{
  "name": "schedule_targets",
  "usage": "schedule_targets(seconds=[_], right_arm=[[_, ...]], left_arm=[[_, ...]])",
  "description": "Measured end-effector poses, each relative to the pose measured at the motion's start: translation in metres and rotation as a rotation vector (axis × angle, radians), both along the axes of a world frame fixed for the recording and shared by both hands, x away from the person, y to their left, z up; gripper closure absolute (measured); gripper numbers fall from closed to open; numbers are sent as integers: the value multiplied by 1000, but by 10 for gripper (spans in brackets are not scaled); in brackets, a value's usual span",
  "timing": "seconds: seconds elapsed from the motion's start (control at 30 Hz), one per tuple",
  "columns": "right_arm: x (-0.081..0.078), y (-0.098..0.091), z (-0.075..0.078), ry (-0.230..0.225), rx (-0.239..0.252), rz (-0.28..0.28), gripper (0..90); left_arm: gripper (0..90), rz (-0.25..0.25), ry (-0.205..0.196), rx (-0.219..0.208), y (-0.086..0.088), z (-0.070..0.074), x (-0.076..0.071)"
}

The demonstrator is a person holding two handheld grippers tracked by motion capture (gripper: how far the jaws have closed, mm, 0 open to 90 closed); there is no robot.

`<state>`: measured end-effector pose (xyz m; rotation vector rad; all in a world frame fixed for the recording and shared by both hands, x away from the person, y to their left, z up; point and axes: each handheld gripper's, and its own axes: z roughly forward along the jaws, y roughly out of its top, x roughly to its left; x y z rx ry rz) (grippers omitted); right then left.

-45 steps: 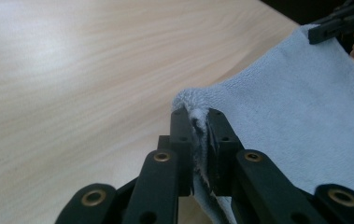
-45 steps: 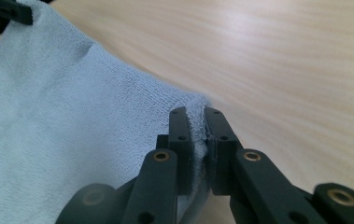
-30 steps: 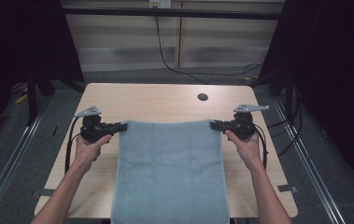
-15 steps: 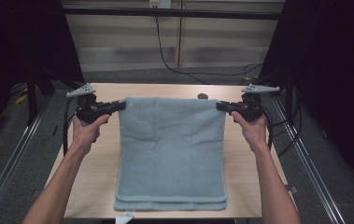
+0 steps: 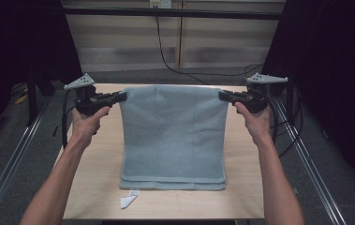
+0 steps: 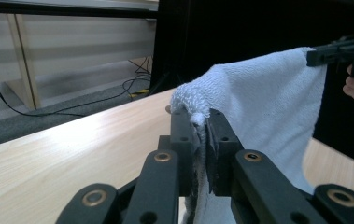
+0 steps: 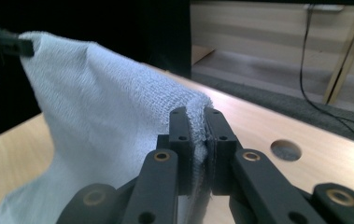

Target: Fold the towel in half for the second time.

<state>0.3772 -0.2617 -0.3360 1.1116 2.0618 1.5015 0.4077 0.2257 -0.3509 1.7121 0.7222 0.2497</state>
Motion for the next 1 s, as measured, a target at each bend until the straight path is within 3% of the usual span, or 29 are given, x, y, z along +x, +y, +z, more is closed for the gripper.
schedule_targets(seconds=[0.1, 0.17, 0.3, 0.53, 0.67, 0.73, 0.8, 0.9, 1.0], right_arm=[[-12, 2, -10, 11, -16, 28, 835], [-22, 1, -15, 8, -2, 40, 835], [-51, 4, -26, -12, 17, 78, 834], [-89, 7, -56, 26, -7, 110, 833], [-107, 11, -75, 70, -51, 134, 832], [-116, 12, -84, 91, -63, 142, 831], [-125, 13, -92, 110, -87, 152, 826], [-137, 14, -105, 144, -104, 167, 809], [-149, 13, -121, 183, -90, 180, 778]], left_arm=[[835, -2, 13, 22, 4, -11, -10], [835, 2, 29, -2, 8, -19, -20], [835, -28, 23, 5, 12, -33, -47], [835, -42, 84, -2, 23, -66, -79], [834, -67, 113, 36, 22, -83, -98], [833, -76, 139, 28, 24, -92, -107], [829, -86, 152, 75, 25, -100, -115], [820, -115, 173, 113, 28, -112, -126], [799, -142, 210, 144, 30, -124, -137]])
